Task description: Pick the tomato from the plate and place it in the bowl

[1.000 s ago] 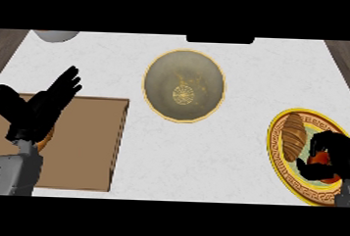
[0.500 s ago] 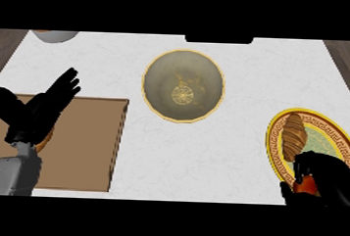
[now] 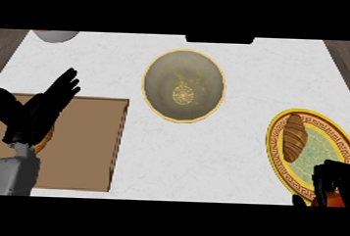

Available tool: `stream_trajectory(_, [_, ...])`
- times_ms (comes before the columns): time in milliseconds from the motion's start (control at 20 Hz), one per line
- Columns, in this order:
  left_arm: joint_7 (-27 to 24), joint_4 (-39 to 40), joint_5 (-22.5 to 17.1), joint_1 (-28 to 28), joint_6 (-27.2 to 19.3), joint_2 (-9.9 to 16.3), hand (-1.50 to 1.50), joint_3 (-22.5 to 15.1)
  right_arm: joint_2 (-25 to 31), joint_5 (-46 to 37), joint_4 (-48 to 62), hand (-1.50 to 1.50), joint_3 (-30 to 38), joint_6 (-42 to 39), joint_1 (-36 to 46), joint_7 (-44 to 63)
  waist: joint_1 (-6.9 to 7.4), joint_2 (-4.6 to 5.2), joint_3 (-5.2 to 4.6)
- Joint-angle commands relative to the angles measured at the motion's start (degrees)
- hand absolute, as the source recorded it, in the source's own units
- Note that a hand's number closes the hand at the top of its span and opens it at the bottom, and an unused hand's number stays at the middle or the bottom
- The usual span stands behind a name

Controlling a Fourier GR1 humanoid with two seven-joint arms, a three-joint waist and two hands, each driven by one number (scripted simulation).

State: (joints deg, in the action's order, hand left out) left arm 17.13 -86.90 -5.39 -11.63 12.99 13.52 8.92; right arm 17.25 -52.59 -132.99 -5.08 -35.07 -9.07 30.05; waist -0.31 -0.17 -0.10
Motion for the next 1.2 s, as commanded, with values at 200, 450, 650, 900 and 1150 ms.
stream_trajectory(200, [-0.84, 0.93, 0.64, -0.37, 0.12, 0.07, 0.0, -0.07, -3.28, 3.05, -13.49, 1.5, -2.53, -17.52, 13.32, 15.43, 0.06, -0.02, -0.05])
stream_trajectory(450, [1.62, -2.93, 0.21, 0.57, -1.61, -1.37, 0.0, -0.37, -14.04, 3.35, -10.5, 1.5, -7.14, -17.1, 21.71, 22.24, 0.35, -0.25, 0.0])
stream_trajectory(650, [1.21, 0.42, 0.63, -3.03, -1.11, -0.28, 0.0, 0.02, -17.01, 8.84, -2.61, 1.5, -7.42, -15.74, 35.09, 30.65, 0.46, -0.01, -0.04])
stream_trajectory(900, [-0.61, -0.29, 1.01, -0.27, -0.21, -0.93, 0.0, -0.84, -17.17, 9.98, 9.39, 1.5, -11.83, -5.27, 46.33, 39.19, 0.92, -0.02, 0.0])
stream_trajectory(1150, [-0.61, -1.9, -0.98, 2.0, 2.22, 0.59, 0.0, 0.45, -17.21, 8.57, 19.81, 1.5, -9.3, 0.95, 56.91, 37.21, 1.37, 0.05, 0.02])
